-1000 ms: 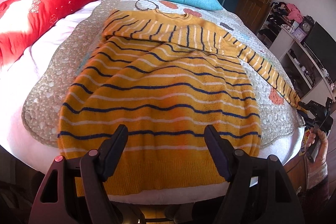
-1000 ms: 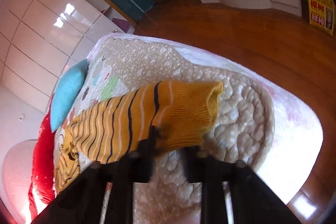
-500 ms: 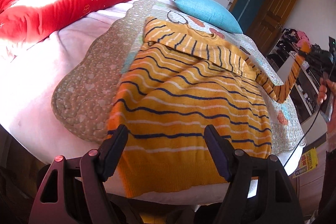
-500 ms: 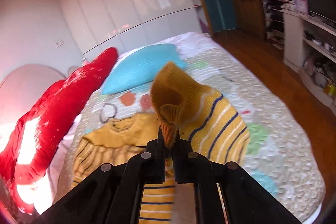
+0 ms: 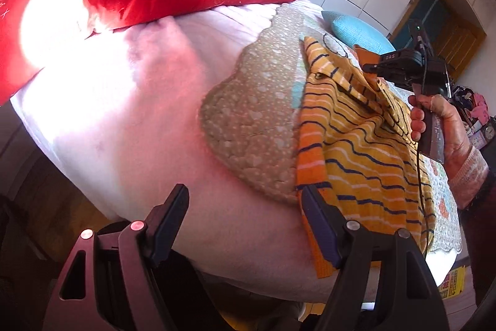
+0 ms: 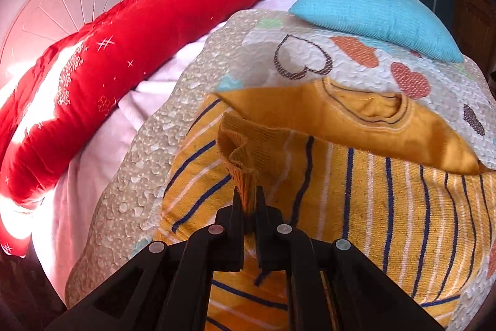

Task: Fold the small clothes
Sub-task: 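Fold the held sleeve across the sweater body with the right tool and release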

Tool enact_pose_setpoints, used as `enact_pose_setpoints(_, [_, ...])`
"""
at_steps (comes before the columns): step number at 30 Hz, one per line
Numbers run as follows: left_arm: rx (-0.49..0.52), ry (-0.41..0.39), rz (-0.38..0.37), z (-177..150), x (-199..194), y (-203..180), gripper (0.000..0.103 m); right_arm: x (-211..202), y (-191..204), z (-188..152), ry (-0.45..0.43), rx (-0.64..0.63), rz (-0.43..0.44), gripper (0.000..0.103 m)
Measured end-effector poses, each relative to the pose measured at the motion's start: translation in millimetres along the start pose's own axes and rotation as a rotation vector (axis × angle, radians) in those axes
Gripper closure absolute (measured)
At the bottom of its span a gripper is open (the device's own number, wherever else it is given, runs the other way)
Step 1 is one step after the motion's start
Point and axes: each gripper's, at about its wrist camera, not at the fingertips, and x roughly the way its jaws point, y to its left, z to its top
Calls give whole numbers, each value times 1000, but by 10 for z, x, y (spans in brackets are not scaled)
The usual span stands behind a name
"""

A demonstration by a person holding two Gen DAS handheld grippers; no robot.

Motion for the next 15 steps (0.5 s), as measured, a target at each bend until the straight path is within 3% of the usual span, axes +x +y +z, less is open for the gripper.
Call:
enact_pose_setpoints(7, [-38,19,17,-54,47,176,29,406,405,107,53,-58,2,95])
enact_pose_setpoints(10, [-43,21,17,-61,50,185,29,558,529,99,93,-86,-2,80])
enact_pose_setpoints(12, [-40,22,18,-57,55,171,29,573,594,86,98,-99,30,52])
enact_pose_setpoints(15, [-32,23,20,-54,53,140,29,427,671,59,86,-123,106,49])
